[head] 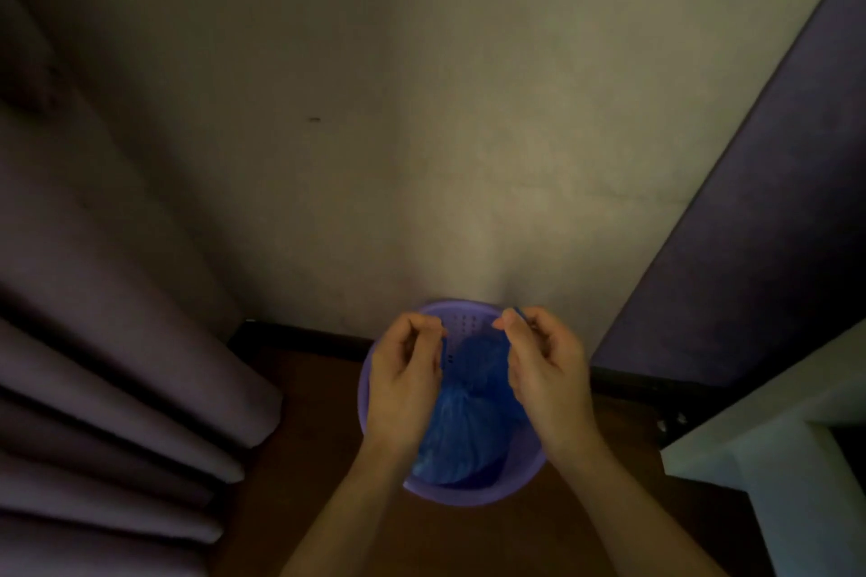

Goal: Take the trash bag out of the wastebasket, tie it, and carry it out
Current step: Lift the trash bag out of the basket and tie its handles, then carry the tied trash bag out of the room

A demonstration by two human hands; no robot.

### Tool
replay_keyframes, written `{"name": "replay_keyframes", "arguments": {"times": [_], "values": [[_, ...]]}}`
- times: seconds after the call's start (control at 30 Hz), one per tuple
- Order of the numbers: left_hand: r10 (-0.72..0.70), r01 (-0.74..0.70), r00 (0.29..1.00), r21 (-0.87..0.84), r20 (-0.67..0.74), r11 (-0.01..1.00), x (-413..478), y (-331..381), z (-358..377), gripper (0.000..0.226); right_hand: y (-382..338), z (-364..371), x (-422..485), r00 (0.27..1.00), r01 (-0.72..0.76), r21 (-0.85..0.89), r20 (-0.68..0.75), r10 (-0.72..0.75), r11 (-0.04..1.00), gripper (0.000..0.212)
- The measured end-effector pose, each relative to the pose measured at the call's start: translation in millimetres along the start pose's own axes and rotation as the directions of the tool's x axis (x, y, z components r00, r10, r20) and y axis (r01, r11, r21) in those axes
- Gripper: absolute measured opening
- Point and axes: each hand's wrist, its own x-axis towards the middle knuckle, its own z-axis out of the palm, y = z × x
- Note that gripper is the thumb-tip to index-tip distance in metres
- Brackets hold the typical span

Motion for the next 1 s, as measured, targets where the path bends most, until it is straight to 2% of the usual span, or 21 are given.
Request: {"name": "replay_keyframes", "arguments": {"times": [0.13,0.23,0.4,0.73,0.87,1.0], "values": [[-0.037,0.035,0.998,-0.033,-0.060,0.999,-1,20,8,0.024,-19,-3,-1,1.000,-0.008,-0.013,-0.014,0.008,1.000,0.031],[-0.082,0.081,0.992,-0.018,-0.092,0.997,-3,66,19,0.025,-66,2,-2,0.999,-0.036,-0.032,-0.042,0.035,0.999,0.021],[-0.101,0.105,0.989,0.032,-0.113,0.994,-6,199,24,0.025,-199,10,-1,0.991,-0.121,-0.006,-0.049,0.121,0.993,0.020],[-0.114,0.123,0.986,0.066,-0.121,0.990,-20,502,0,0.020,-512,30,-10,0.998,-0.031,-0.132,-0.053,0.025,0.991,0.021],[-0.124,0.132,0.987,0.077,-0.102,0.988,-32,596,-11,0.022,-597,39,-24,0.999,0.018,-0.161,-0.039,-0.025,0.987,0.017],[-0.092,0.100,0.991,0.084,-0.093,0.991,-48,649,-21,0.024,-649,44,-44,0.996,0.065,-0.149,-0.044,-0.073,0.987,0.018]]}}
